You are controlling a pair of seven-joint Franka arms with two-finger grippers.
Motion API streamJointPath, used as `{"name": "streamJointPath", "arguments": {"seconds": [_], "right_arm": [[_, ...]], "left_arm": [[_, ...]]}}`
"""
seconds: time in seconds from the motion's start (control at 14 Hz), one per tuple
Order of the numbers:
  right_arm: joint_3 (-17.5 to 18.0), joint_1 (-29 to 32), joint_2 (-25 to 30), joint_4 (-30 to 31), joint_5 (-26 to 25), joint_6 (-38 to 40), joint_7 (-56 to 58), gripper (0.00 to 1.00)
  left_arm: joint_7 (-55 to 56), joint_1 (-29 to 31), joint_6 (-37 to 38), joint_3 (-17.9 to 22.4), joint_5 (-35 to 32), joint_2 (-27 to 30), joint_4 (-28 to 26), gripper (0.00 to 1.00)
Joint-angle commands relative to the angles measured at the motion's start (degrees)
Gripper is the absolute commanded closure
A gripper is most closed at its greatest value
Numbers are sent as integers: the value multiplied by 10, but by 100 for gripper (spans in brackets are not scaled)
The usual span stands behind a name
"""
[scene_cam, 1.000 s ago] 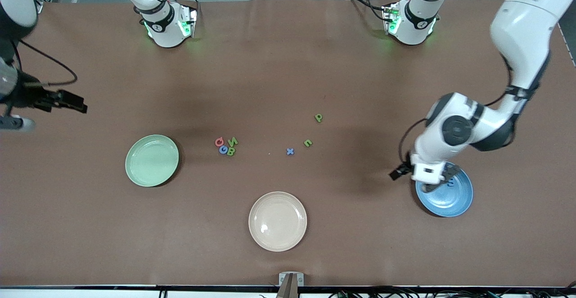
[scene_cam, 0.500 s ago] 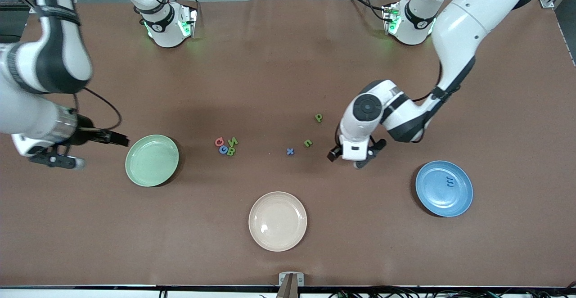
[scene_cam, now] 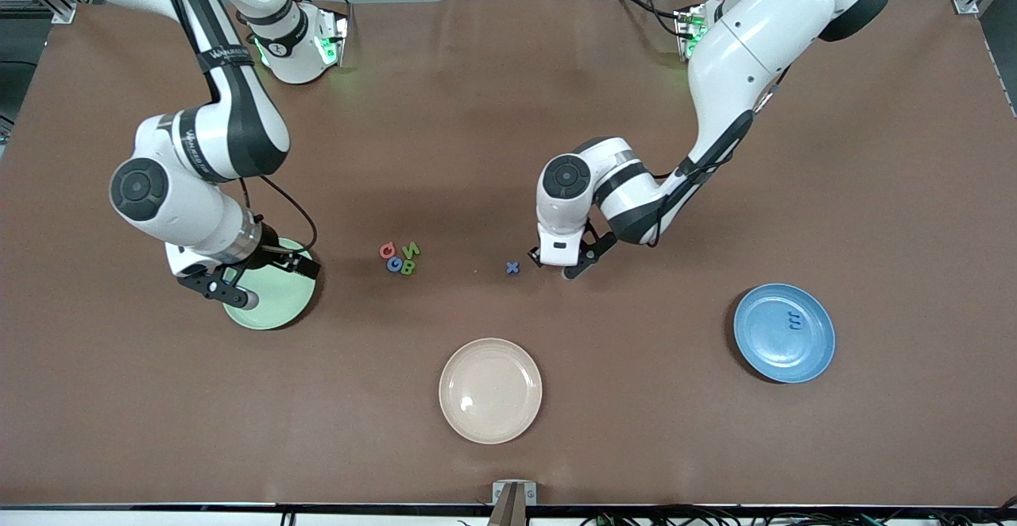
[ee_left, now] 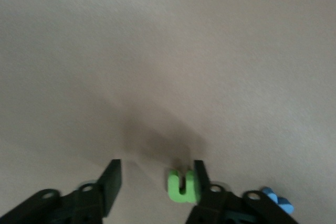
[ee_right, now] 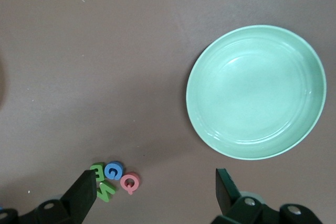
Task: Sort upper and lower case letters into plates
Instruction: 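Grasp the green n with the left gripper while the right gripper reaches letters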
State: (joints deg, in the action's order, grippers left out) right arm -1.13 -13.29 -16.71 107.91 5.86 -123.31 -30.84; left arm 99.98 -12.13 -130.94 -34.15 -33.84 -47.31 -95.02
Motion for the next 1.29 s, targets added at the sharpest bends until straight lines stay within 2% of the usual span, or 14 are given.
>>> {"name": "streamJointPath", "arguments": {"seconds": [0.0, 0.64, 0.71, 0.79, 0.86, 0.93, 1.21], "right_arm": [[-4, -6, -1, 7, 3, -15, -12, 0], [-5, -32, -18, 10, 3, -48, -57, 0], [-5, -35, -21, 12, 3, -57, -66, 0], [-5, -41, -25, 13, 3, -66, -77, 0], [-5, -47, -28, 14, 3, -70, -84, 0], [-5, -51, -31, 14, 3, -76, -89, 0], [-5, -74, -50, 13, 2, -105, -128, 0]], "left_arm": [[3, -11, 2, 4, 2, -9, 21, 41], [14, -19, -15, 5, 1, -22, 22, 43], [14, -18, -15, 5, 1, -24, 22, 47], [14, -18, -15, 4, 0, -24, 22, 58], [14, -18, -15, 4, -1, -23, 22, 75], [13, -18, -15, 5, -2, -23, 22, 83], [6, 7, -8, 5, -1, -5, 21, 99]]}}
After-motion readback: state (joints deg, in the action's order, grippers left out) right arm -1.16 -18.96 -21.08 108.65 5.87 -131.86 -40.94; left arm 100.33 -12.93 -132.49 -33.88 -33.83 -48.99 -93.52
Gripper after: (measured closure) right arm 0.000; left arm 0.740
